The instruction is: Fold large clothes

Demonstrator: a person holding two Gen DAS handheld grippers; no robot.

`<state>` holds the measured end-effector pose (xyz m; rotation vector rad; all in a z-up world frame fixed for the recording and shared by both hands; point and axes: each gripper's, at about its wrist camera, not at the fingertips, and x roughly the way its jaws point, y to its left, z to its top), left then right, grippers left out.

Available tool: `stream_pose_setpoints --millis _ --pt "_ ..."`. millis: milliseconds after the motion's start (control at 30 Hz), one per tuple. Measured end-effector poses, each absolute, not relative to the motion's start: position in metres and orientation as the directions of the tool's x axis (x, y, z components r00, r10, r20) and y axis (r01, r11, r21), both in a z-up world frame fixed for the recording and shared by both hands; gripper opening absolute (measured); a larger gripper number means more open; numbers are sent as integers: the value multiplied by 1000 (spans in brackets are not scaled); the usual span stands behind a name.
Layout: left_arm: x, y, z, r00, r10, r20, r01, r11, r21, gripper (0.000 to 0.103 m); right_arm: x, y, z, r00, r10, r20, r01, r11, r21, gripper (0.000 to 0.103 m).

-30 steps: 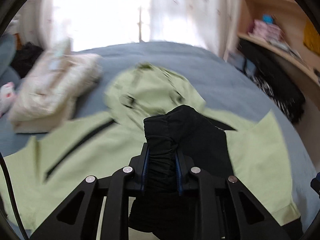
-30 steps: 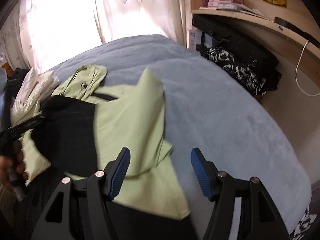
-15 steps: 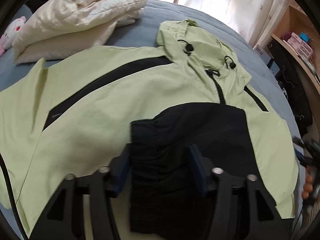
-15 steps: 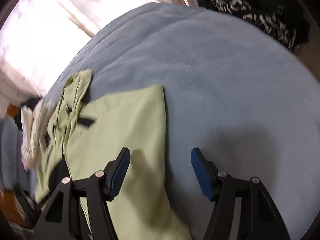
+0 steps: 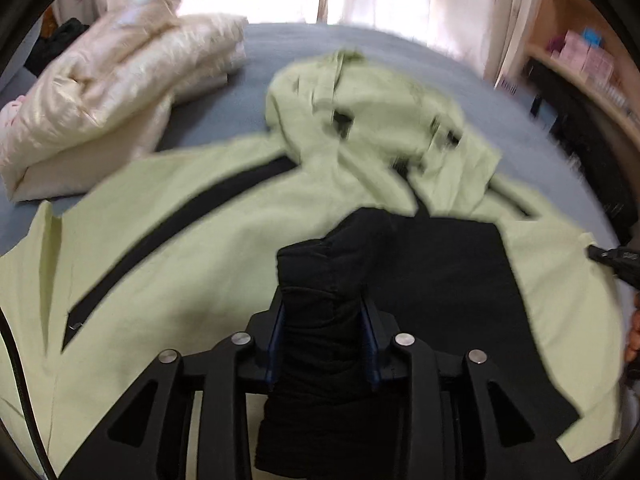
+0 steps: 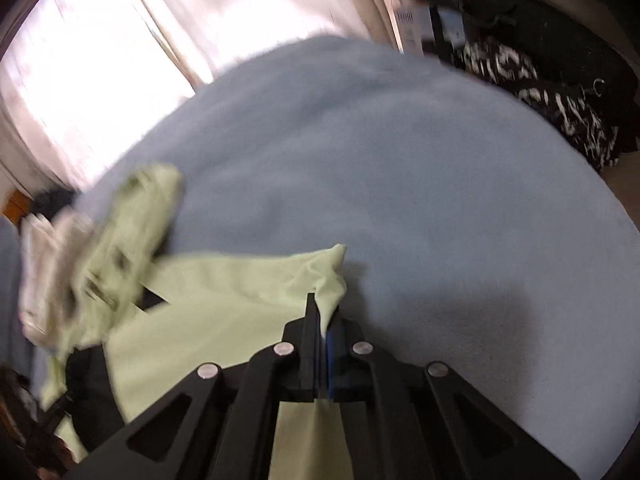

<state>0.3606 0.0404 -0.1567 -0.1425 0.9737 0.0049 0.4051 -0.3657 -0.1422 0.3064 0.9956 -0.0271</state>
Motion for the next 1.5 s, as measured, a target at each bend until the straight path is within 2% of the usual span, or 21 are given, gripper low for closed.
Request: stream_pose_setpoints --millis 67,133,167,200,333,567,600,633,667,733,833,900,967,1000,1100,1200,1367,1500 --pt "360 42 -156 563 -65 -824 -75 989 -130 33 405 -368 -153 491 114 -864 174 959 225 15" --pt "357 49 -152 544 -100 -833 -86 981 -174 36 391 -383 -148 494 192 -848 189 928 321 35" --pt "355 53 -151 538 -114 -835 -87 978 -190 37 378 -391 -142 504 253 -826 183 903 388 49" --pt "352 58 -149 531 -124 -838 -89 976 -201 40 369 -397 -136 511 286 -811 171 890 422 55" --pt "333 72 -147 504 -158 -849 -88 969 -232 48 320 -398 -121 463 347 -816 75 901 426 56" --pt "309 66 -151 498 -144 -855 -97 971 -219 48 274 -386 -142 410 357 -839 22 916 400 56" --pt "308 62 -151 494 -135 -859 -94 974 -207 43 273 -385 -145 413 365 -835 26 911 411 44" --pt "306 55 -149 493 -113 -863 -84 981 -177 34 274 -382 -147 412 374 -831 25 907 420 27" --pt "305 49 -146 494 -82 -866 -80 987 -139 32 273 -373 -147 398 359 -844 9 919 395 11" --pt "298 38 -144 509 -8 -861 -66 997 -48 30 269 -362 -134 437 255 -862 -10 960 279 10" --pt "297 36 -154 475 12 -880 -56 998 -17 32 265 -363 -140 437 161 -885 27 981 192 11" --pt "296 38 -147 475 5 -880 -56 998 -24 33 265 -366 -144 412 142 -900 67 980 185 20" --pt "290 44 -134 484 0 -875 -61 998 -34 41 265 -361 -133 408 100 -907 95 984 151 28" --pt "286 45 -127 499 12 -866 -66 998 -25 49 262 -358 -123 422 68 -904 103 987 123 30" --pt "271 45 -101 594 49 -803 -62 998 14 55 250 -340 -97 500 24 -866 73 995 69 34" --pt "265 32 -89 642 35 -766 -36 999 16 55 247 -311 -84 539 52 -841 3 998 64 34" --pt "287 -1 -107 567 -21 -823 -26 999 -43 54 271 -235 -102 521 157 -839 -116 987 112 34" --pt "314 -17 -134 549 -6 -836 -68 996 -52 54 302 -181 -140 466 213 -859 -182 973 143 34"
